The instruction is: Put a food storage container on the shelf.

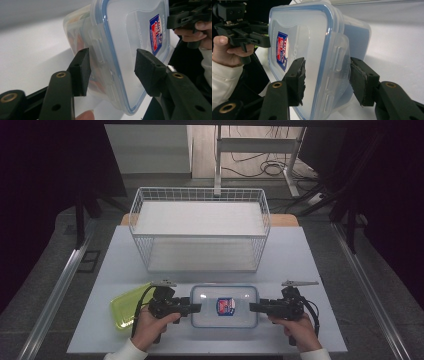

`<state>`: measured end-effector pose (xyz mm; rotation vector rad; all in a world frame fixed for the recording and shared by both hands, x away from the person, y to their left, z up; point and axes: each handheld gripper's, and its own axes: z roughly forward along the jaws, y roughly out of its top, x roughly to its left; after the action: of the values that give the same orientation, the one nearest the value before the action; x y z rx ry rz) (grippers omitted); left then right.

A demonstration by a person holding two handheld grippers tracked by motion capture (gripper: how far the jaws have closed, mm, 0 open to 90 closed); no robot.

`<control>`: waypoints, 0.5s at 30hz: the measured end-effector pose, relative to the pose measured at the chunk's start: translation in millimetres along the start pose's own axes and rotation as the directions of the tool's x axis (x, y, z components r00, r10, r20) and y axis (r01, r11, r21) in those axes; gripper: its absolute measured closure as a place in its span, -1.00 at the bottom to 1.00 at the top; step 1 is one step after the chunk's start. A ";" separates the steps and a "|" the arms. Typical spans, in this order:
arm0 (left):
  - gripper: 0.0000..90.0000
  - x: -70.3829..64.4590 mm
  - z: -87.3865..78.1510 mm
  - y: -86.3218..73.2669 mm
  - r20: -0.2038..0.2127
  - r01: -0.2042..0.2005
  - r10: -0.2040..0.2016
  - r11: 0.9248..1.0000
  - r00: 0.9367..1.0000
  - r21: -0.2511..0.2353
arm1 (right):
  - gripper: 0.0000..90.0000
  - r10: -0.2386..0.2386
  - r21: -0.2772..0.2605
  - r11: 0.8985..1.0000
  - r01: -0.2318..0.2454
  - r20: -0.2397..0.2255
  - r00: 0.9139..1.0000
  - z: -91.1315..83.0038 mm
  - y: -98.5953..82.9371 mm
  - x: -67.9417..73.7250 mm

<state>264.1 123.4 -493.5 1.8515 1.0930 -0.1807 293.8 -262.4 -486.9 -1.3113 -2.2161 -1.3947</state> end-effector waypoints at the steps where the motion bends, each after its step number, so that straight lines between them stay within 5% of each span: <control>1: 0.09 1.1 -0.7 -0.5 0.006 0.000 0.000 1.000 1.000 0.000 | 0.09 -0.002 -0.001 1.000 0.002 -0.003 1.000 -0.2 -0.3 -0.3; 15: 0.12 0.3 -2.0 -5.2 0.012 0.011 -0.011 0.999 1.000 -0.031 | 0.10 0.009 -0.021 1.000 -0.009 0.004 1.000 -1.4 -3.0 3.1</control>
<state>259.8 125.9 -496.0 1.8151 1.0927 -0.1800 289.3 -262.2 -486.3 -1.3299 -2.2015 -1.4174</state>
